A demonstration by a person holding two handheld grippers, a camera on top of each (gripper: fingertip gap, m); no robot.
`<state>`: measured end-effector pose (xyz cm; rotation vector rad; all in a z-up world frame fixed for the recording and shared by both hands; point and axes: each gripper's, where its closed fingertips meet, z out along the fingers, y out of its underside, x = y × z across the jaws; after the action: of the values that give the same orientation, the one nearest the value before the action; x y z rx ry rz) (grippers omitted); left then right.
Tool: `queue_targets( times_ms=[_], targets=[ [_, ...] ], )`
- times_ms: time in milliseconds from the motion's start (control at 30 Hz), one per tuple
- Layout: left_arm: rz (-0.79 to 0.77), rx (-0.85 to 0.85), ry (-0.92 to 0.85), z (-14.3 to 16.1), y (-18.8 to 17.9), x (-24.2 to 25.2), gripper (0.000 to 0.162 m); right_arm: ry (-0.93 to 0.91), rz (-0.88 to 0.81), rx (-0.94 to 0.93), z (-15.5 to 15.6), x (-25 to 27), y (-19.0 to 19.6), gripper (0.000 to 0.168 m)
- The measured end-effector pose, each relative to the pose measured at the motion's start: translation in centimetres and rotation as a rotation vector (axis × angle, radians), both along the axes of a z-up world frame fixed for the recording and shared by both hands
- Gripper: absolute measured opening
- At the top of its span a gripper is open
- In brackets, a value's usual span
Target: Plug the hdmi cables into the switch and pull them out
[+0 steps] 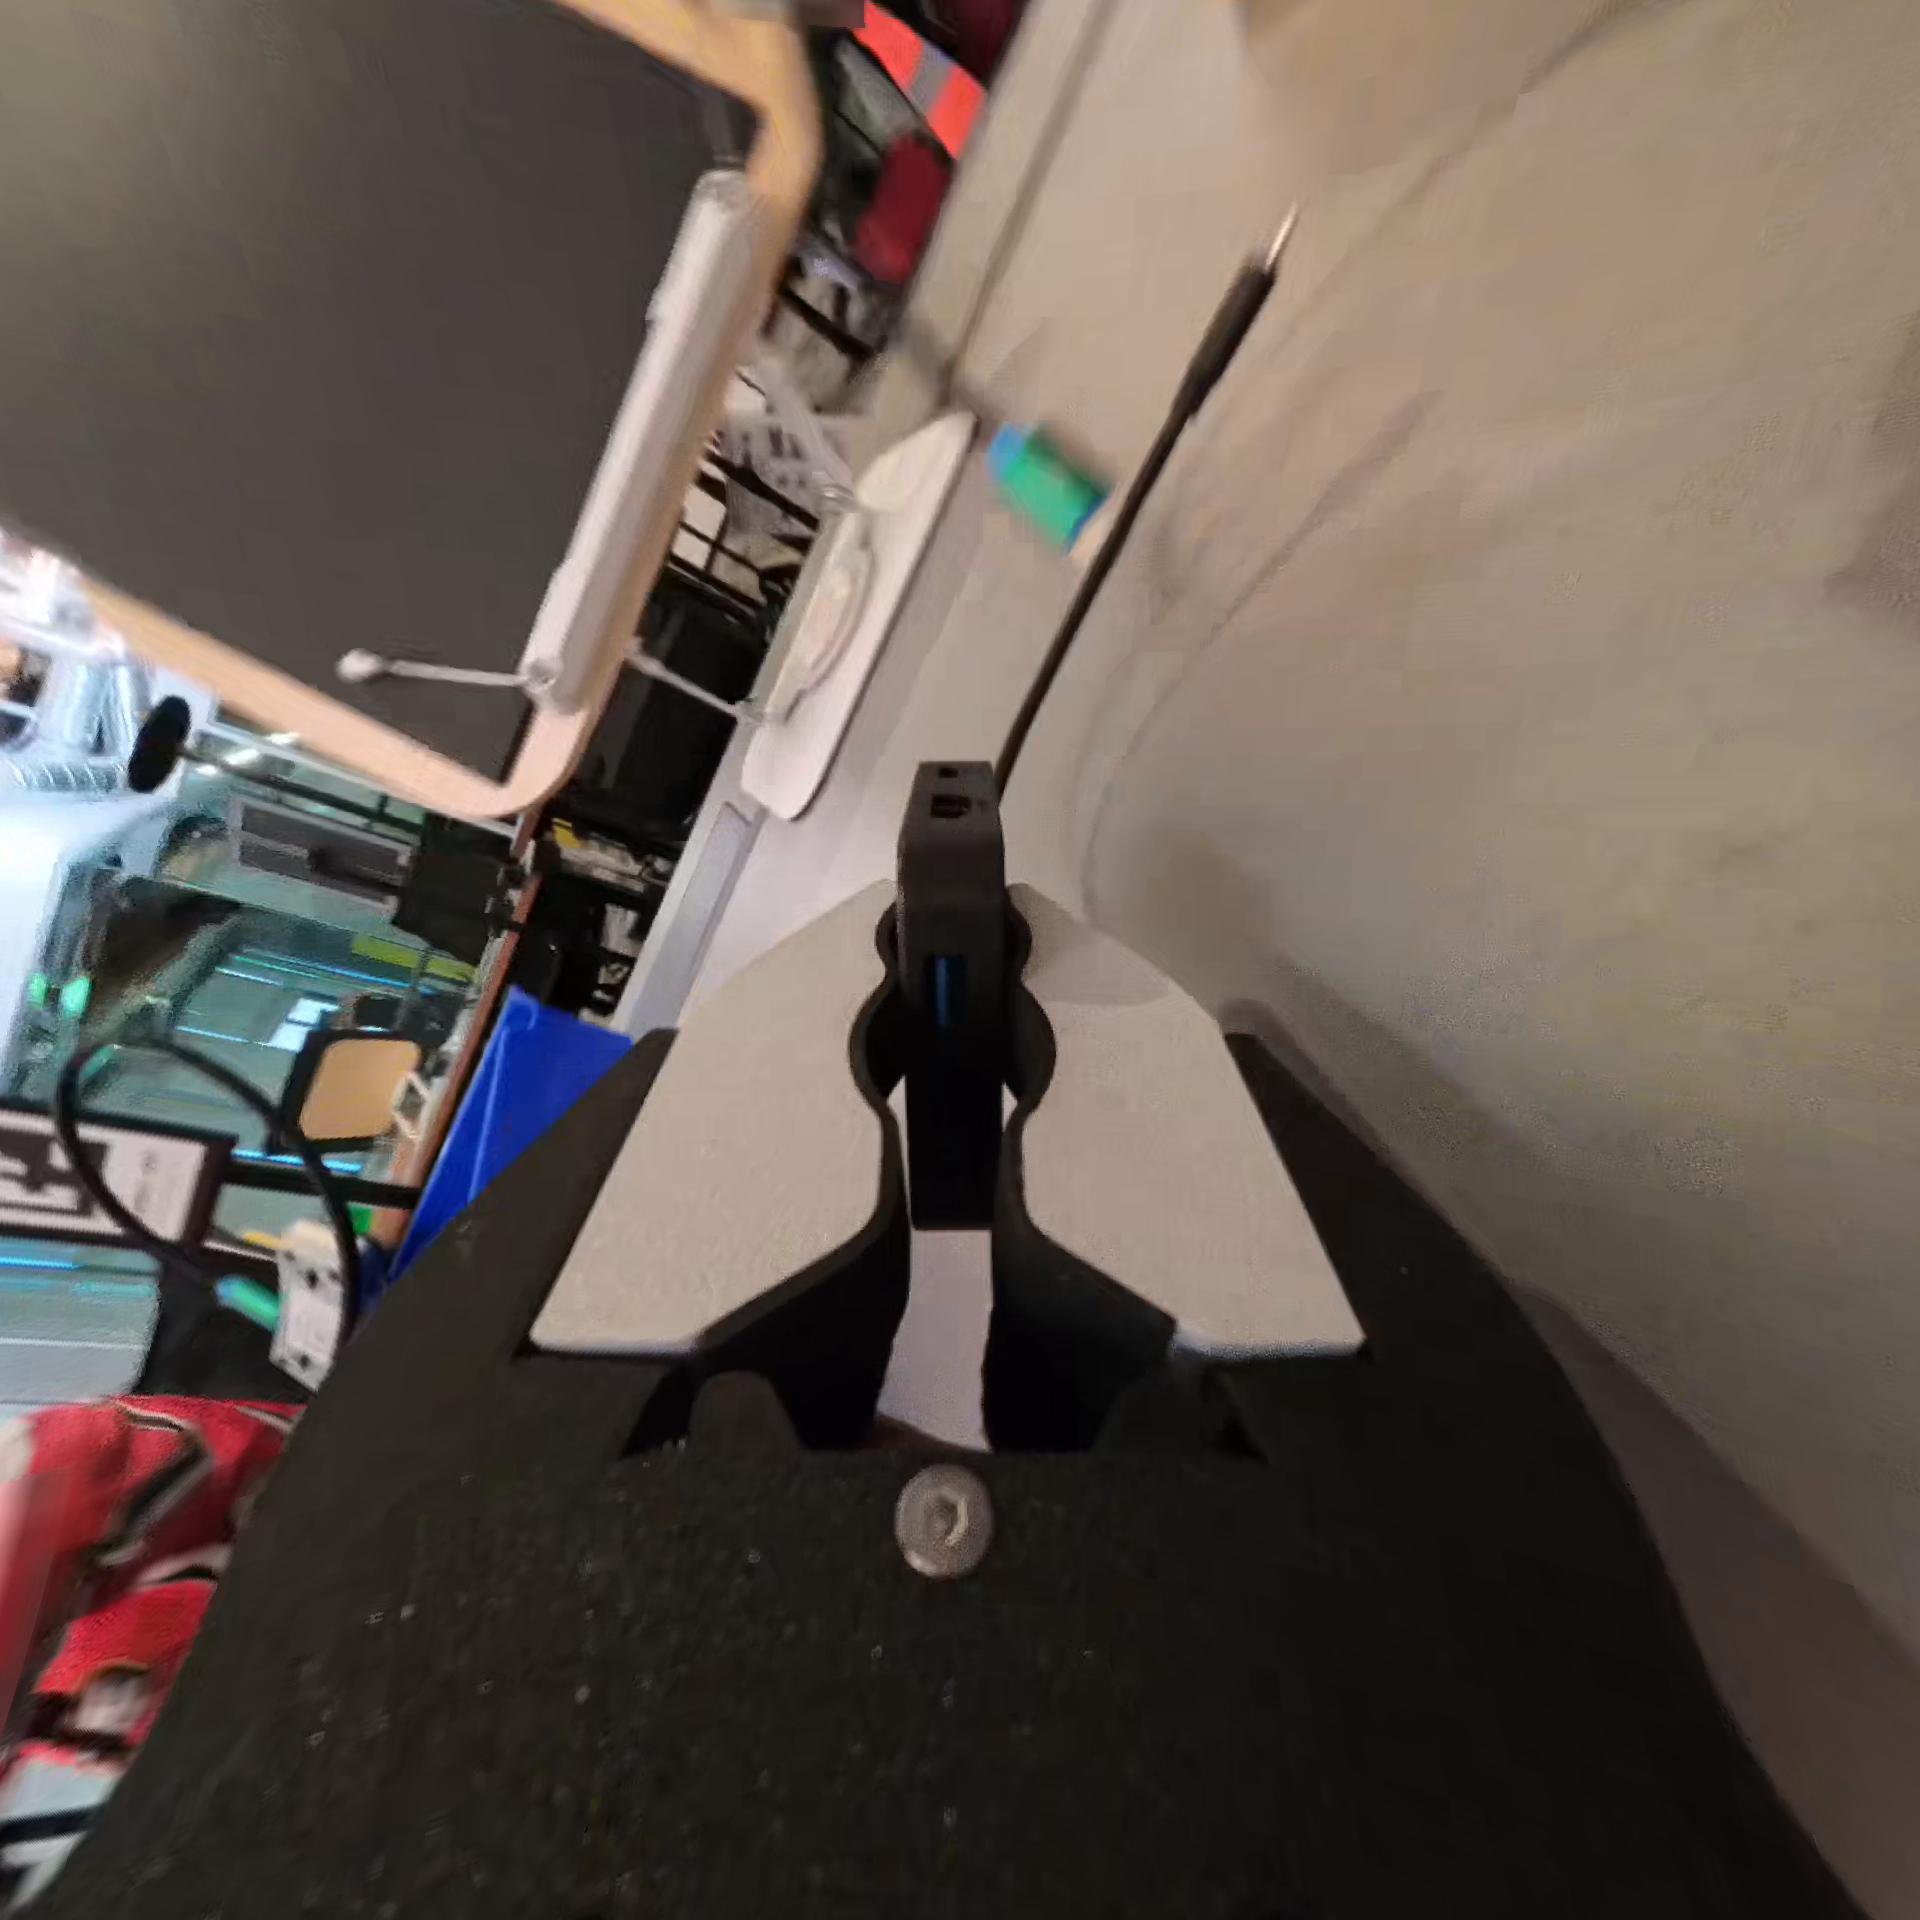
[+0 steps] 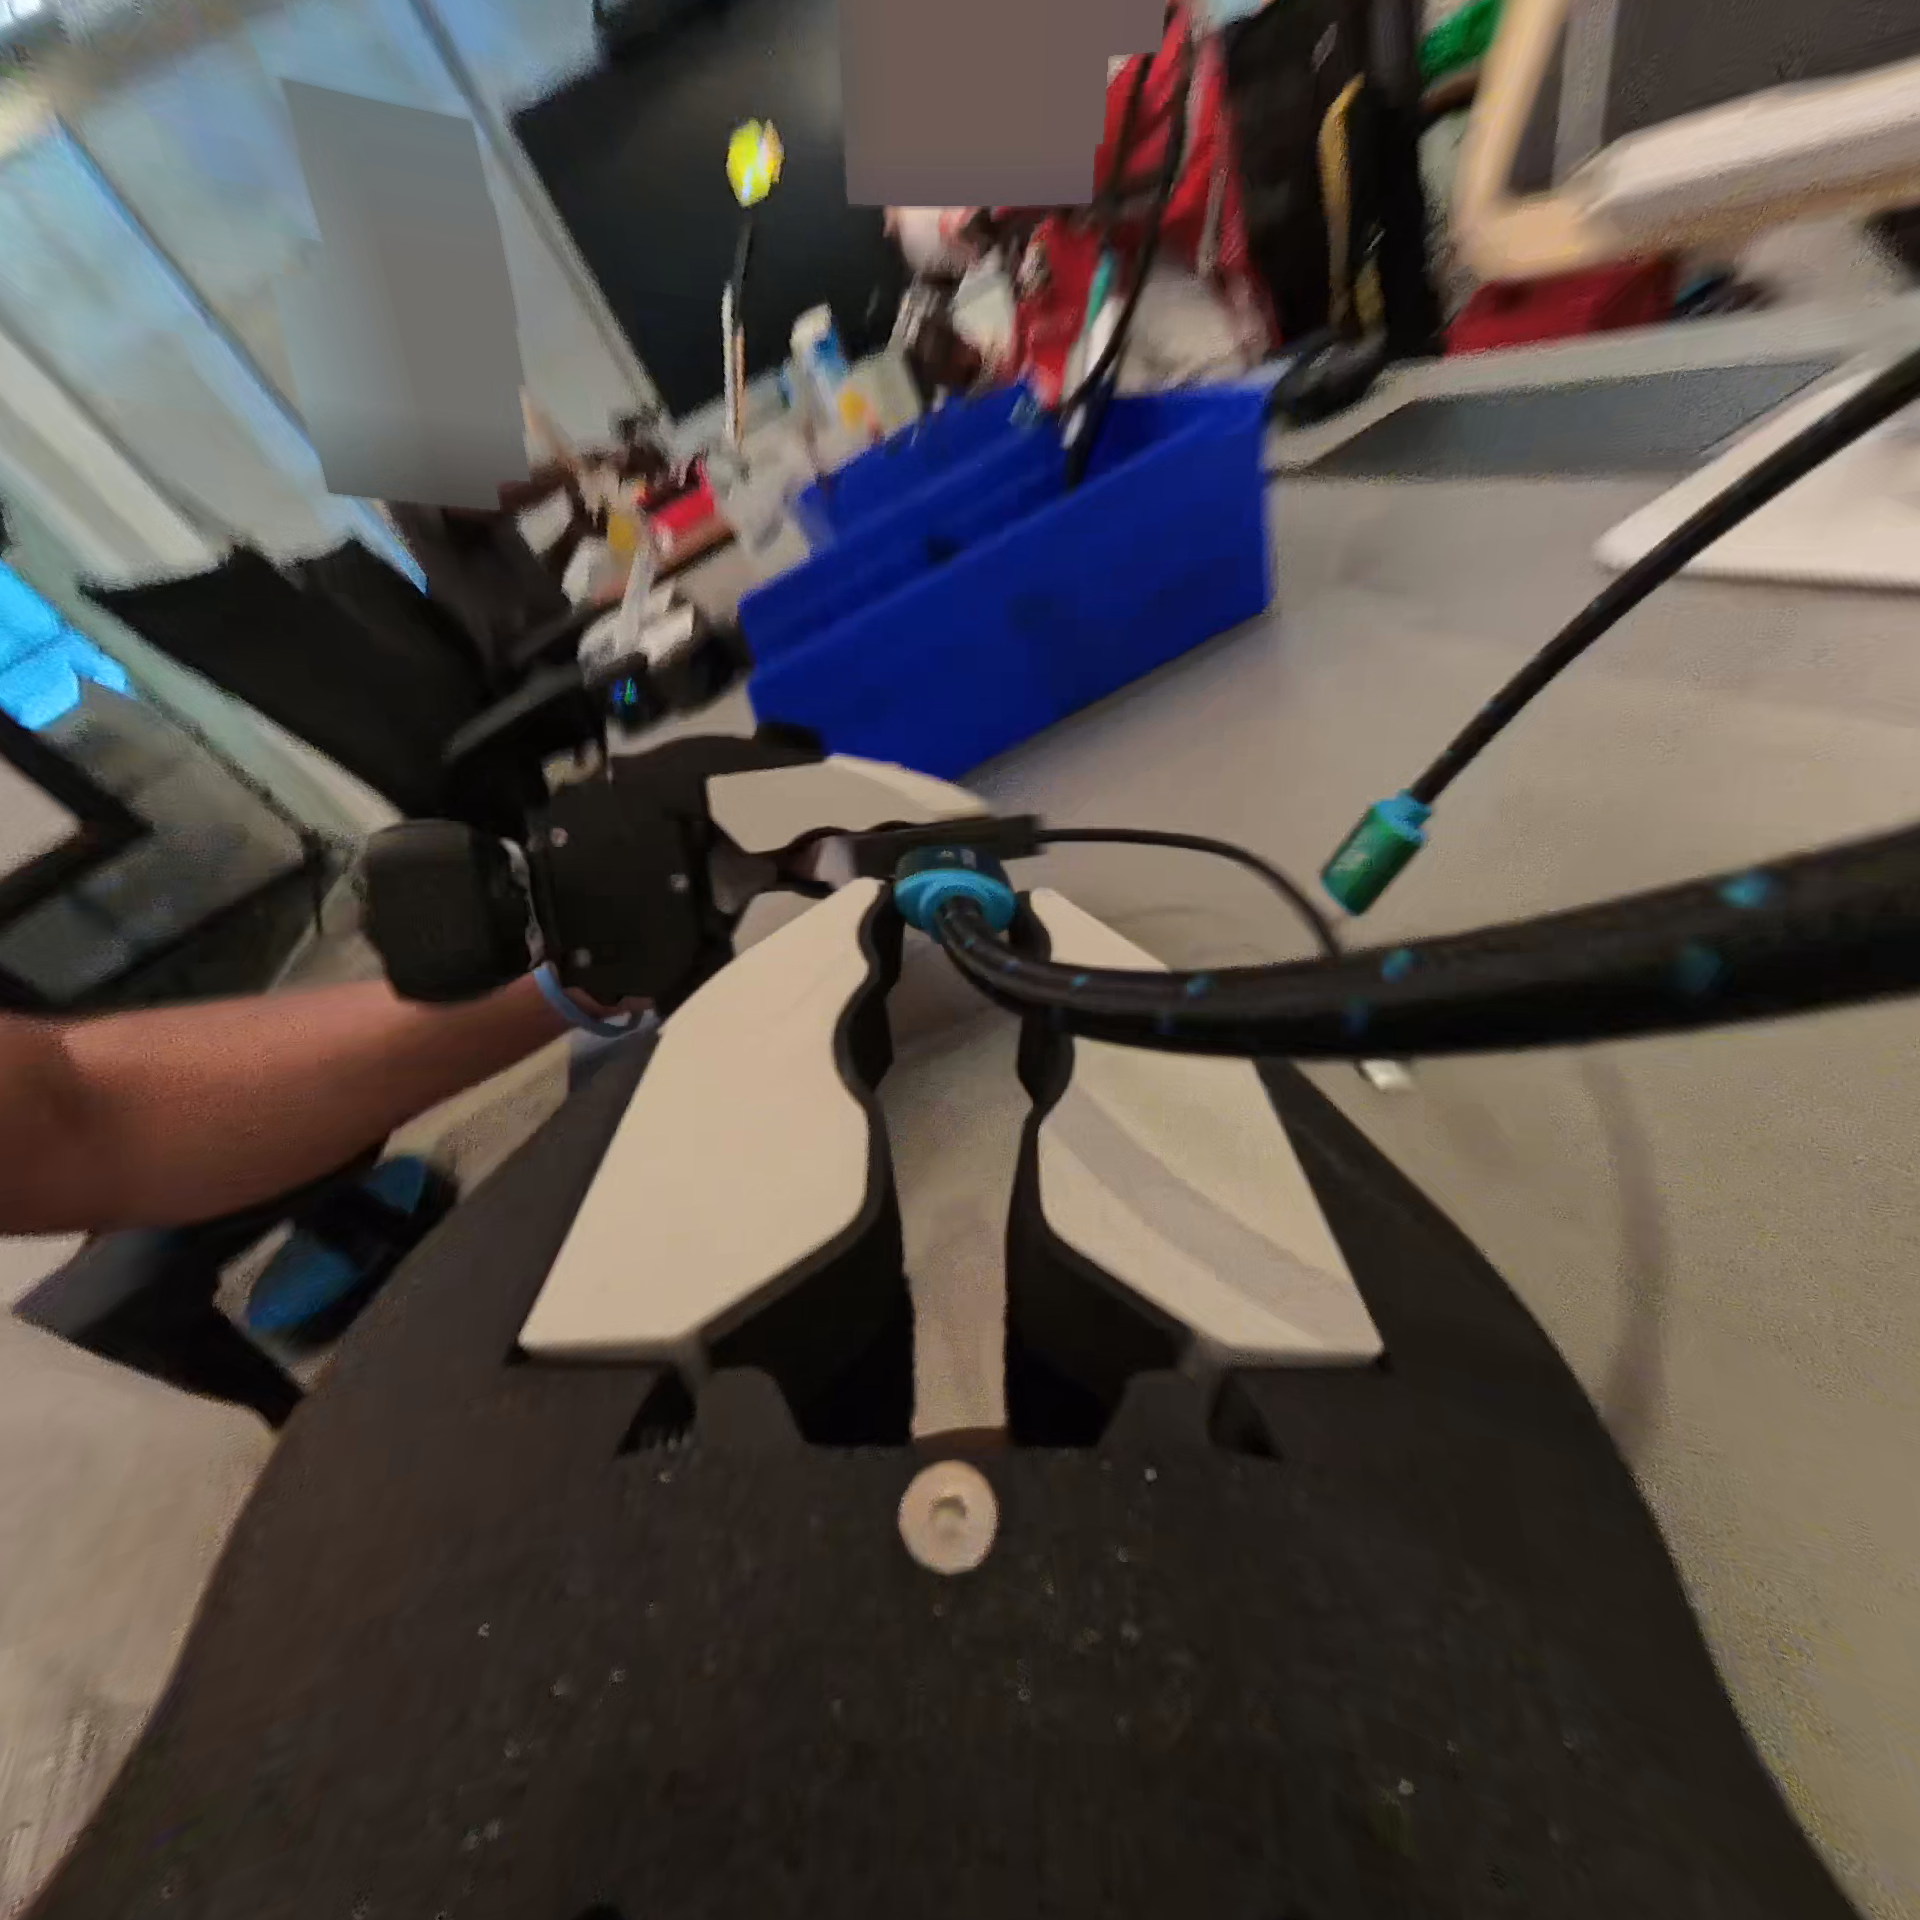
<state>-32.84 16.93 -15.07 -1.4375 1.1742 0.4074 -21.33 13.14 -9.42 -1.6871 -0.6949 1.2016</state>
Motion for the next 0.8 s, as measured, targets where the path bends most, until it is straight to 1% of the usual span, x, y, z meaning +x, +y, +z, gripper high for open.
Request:
queue_targets(
  times_ms=[33,67,133,200,267,333,400,500,567,667,733,800],
  targets=[
    [0.003,0.007,-0.055,1.0,0.2,-1.2,0.014,-0.011,-0.027,0.027,0.6,1.6,0.6,0.02],
    [0.024,0.009,-0.078,1.8,0.6,-1.8,0.014,-0.077,-0.033,0.06,0.4,2.2,0.7,0.02],
    [0.062,-0.002,-0.119,2.4,1.2,-1.9,0.014,-0.15,-0.021,0.095,0.4,1.9,0.1,0.02],
    [0.068,-0.016,-0.127,2.0,1.2,-1.5,0.014,-0.231,-0.026,0.132,0.1,1.4,-0.1,0.02],
    [0.074,-0.003,-0.101,1.6,1.0,-1.4,0.014,-0.274,-0.005,0.14,0.0,1.0,-0.6,0.02],
    [0.086,-0.01,-0.101,1.4,0.8,-1.4,0.014,-0.317,-0.006,0.135,0.1,1.1,-0.6,0.02],
    [0.09,-0.015,-0.116,1.6,0.6,-1.4,0.014,-0.4,-0.004,0.148,0.2,1.5,-0.7,0.02],
    [0.102,-0.026,-0.139,1.8,0.6,-1.7,0.014,-0.51,-0.024,0.203,2.3,3.5,-1.1,0.02],
    [0.109,-0.039,-0.142,1.5,0.6,-2.0,0.014,-0.578,-0.02,0.232,4.3,6.0,-1.9,0.02],
    [0.108,-0.065,-0.139,0.9,0.6,-2.1,0.014,-0.729,0.008,0.242,5.7,11.7,-4.3,0.02],
    [0.103,-0.074,-0.138,0.7,0.6,-1.9,0.014,-0.846,-0.004,0.2,5.4,16.2,-5.9,0.02],
    [0.096,-0.08,-0.138,0.6,0.5,-1.6,0.014,-1.06,-0.083,0.144,4.5,21.6,-6.3,0.02]
  ],
)
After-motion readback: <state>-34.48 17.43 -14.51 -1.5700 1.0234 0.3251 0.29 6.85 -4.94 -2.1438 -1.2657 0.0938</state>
